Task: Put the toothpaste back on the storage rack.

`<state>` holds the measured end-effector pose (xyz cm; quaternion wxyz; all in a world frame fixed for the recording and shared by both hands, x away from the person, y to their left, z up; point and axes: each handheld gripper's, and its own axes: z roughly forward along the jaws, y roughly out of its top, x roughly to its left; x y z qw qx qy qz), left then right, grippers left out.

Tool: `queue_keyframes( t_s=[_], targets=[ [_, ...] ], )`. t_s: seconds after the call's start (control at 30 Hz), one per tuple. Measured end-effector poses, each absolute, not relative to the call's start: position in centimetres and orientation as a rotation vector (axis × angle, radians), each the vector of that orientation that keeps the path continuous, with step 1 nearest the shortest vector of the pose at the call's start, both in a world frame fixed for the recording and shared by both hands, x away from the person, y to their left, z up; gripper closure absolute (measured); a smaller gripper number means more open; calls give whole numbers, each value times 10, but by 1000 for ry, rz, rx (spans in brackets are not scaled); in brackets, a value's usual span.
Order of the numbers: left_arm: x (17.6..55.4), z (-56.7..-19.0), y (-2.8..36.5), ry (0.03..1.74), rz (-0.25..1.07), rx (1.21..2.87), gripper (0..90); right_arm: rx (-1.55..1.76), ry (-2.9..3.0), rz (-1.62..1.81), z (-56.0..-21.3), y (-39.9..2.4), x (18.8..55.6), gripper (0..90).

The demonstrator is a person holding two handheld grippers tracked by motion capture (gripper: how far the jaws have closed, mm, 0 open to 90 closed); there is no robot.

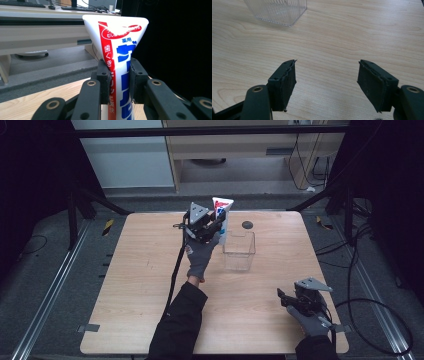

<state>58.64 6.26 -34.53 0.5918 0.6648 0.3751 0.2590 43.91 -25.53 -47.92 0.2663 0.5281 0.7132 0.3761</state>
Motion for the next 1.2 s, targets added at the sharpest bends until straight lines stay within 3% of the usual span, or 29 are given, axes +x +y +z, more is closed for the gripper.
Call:
queue_keyframes(
  t_s=[0.57, 1.2],
  targets=[
    [597, -361, 30, 838, 599, 1585, 732, 1425, 1931, 1016, -480, -255, 439, 306],
    [605, -392, 20, 865, 563, 1635, 731, 1426, 1938, 1014, -480, -254, 439, 307]
  ],
)
